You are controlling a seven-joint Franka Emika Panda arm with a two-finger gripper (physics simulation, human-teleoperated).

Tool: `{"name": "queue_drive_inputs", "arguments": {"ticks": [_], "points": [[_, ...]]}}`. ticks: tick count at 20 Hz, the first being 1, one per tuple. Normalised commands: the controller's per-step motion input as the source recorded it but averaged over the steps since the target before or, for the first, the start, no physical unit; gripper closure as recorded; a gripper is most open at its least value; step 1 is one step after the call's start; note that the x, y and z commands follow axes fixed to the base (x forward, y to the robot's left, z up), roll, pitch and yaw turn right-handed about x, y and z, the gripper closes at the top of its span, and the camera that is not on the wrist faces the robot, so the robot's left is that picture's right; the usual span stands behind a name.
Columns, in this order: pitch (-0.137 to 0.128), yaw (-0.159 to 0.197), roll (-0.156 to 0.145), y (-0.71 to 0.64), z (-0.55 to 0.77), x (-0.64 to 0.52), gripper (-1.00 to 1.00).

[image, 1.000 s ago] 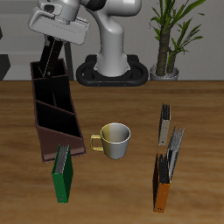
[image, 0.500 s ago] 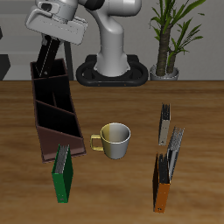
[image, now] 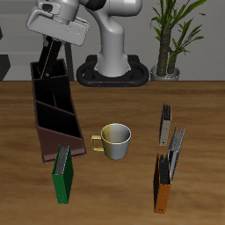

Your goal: Place the black book into the right desk caddy's back compartment

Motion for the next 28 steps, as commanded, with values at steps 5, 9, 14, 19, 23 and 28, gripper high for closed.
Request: {"name": "queue_drive_inputs", "arguments": {"ticks": [5,9,14,19,23,28], "points": [[0.000,-0.012,0.009,-0.01,0.02,0.10,1.00],[0.033,-0.013,-0.011,-0.08,-0.10,0.13,1.00],[0.046,0.003,0.015,0.00,-0.26,0.16,1.00],[0.036,0.021,0.034,0.10,-0.23,0.14,1.00],[0.035,-0.006,0.004,-0.01,-0.15,0.13,1.00],[0.039,-0.010,0.006,0.01,-0.20,0.03,1.00]]}}
